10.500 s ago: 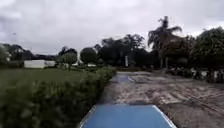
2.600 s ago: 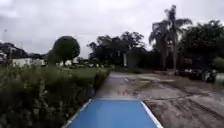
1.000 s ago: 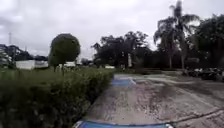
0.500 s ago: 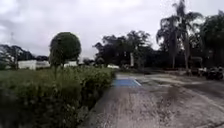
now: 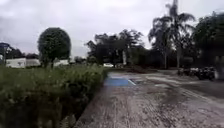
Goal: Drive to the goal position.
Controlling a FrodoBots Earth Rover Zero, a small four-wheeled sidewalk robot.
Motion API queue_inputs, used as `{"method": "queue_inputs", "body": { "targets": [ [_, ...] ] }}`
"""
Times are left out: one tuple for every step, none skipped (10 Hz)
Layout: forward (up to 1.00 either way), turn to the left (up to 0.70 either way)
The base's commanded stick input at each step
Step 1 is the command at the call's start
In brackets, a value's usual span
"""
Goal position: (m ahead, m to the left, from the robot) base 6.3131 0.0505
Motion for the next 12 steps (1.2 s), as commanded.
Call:
{"method": "queue_inputs", "body": {
  "targets": [
    [0.5, 0.0],
    [0.5, 0.0],
    [0.5, 0.0],
    [0.5, 0.0],
    [0.5, 0.0],
    [0.5, 0.0],
    [0.5, 0.0],
    [0.5, 0.0],
    [0.5, 0.0],
    [0.5, 0.0],
    [0.5, 0.0],
    [0.5, 0.0]
  ]
}}
